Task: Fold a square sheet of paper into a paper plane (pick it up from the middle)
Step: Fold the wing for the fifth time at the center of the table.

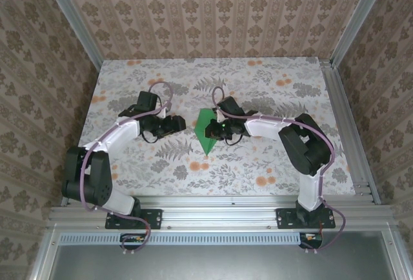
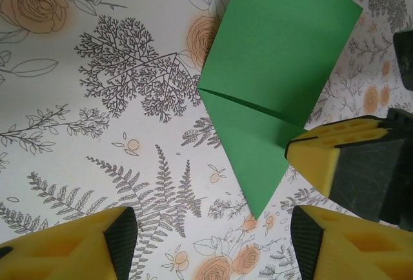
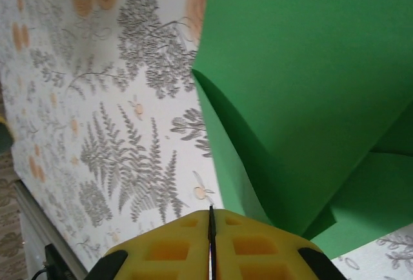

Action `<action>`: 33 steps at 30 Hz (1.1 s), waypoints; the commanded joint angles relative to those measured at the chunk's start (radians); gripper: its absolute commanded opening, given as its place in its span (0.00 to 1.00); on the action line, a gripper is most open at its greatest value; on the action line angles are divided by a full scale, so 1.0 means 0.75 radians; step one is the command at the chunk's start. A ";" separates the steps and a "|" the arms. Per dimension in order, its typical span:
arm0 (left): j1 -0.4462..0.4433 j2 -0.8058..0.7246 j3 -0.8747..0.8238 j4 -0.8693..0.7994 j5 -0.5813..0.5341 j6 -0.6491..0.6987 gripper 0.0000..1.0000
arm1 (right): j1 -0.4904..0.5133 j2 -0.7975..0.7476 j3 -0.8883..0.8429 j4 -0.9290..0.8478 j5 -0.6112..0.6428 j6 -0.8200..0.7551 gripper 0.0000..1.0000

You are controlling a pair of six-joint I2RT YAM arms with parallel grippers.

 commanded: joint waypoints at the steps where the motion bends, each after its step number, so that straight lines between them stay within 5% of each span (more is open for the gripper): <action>1: -0.002 0.007 -0.017 0.019 0.039 -0.013 0.67 | -0.003 0.025 0.015 -0.065 0.056 -0.047 0.11; 22: -0.111 0.118 0.013 0.074 0.038 -0.062 0.64 | -0.114 0.029 -0.231 0.186 -0.059 0.008 0.02; 33: -0.271 0.192 -0.035 0.385 -0.070 -0.339 0.62 | -0.167 0.061 -0.358 0.394 -0.161 0.080 0.00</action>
